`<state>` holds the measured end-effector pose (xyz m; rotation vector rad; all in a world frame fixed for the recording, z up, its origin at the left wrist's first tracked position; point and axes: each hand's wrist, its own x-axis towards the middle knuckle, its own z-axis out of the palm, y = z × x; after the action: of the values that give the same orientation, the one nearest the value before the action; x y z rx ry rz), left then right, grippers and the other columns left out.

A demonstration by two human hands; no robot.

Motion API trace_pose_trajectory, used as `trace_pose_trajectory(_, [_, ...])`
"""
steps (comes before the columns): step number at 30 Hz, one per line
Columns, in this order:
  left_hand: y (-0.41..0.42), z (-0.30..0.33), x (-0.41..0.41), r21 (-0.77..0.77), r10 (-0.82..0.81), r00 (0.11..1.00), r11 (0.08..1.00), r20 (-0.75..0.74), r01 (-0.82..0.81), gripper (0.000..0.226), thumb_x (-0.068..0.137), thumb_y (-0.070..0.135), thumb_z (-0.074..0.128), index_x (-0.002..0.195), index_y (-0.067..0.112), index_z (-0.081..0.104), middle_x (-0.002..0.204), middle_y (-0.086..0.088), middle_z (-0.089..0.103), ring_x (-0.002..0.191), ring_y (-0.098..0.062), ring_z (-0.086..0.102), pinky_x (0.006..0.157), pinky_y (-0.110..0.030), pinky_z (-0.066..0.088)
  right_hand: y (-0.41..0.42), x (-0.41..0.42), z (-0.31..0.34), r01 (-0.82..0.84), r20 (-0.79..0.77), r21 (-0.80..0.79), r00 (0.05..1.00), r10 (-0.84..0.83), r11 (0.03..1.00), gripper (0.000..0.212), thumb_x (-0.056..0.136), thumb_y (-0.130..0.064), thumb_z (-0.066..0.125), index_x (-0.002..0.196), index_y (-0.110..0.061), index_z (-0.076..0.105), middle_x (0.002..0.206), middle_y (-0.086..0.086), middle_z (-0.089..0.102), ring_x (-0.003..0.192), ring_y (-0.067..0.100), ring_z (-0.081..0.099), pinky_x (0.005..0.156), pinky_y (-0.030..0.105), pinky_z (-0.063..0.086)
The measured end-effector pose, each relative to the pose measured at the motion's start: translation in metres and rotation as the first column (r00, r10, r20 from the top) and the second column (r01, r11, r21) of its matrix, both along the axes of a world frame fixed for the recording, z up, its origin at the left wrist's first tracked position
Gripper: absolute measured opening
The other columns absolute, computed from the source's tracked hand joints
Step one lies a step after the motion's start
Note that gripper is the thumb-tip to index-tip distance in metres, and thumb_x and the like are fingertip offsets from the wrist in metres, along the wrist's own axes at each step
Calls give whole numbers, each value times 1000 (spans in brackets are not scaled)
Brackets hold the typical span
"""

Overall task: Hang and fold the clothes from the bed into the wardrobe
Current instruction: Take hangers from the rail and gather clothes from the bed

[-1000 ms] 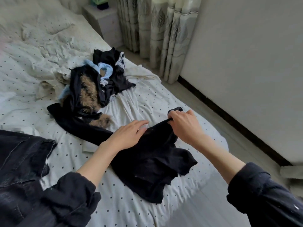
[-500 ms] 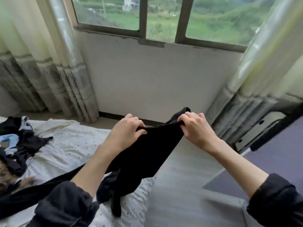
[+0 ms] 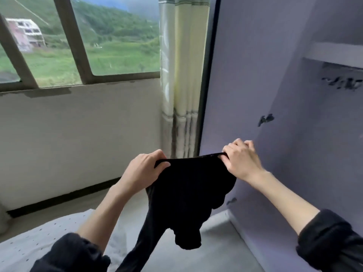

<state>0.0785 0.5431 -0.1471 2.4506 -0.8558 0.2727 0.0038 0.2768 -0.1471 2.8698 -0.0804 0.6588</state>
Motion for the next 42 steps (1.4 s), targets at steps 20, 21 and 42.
trace_pose_trajectory(20, [-309,-30,44,71,-407,898,903,-169,423,15,87,29,64,88,14,68,79,3,60,79,-19,52,72,-27,40,-250,-94,53,487,-355,644,873,-334,590,6,91,-22,55,86,-20,54,89,-3,55,78,14,50,65,27,36])
trace_pose_trajectory(21, [-325,-29,44,62,-391,905,912,-169,406,16,87,31,64,86,16,67,76,3,59,77,-19,50,69,-26,38,-257,-96,55,510,-346,621,859,-376,595,2,92,-19,53,91,-18,54,93,-2,55,82,16,50,67,27,36])
trace_pose_trajectory(42, [-529,-51,65,336,-492,785,717,-377,611,22,82,3,51,84,25,54,93,-3,58,88,-25,57,76,-28,46,-350,-162,46,800,-409,566,484,-774,201,12,86,-3,50,92,-6,60,96,14,61,95,29,55,77,31,44])
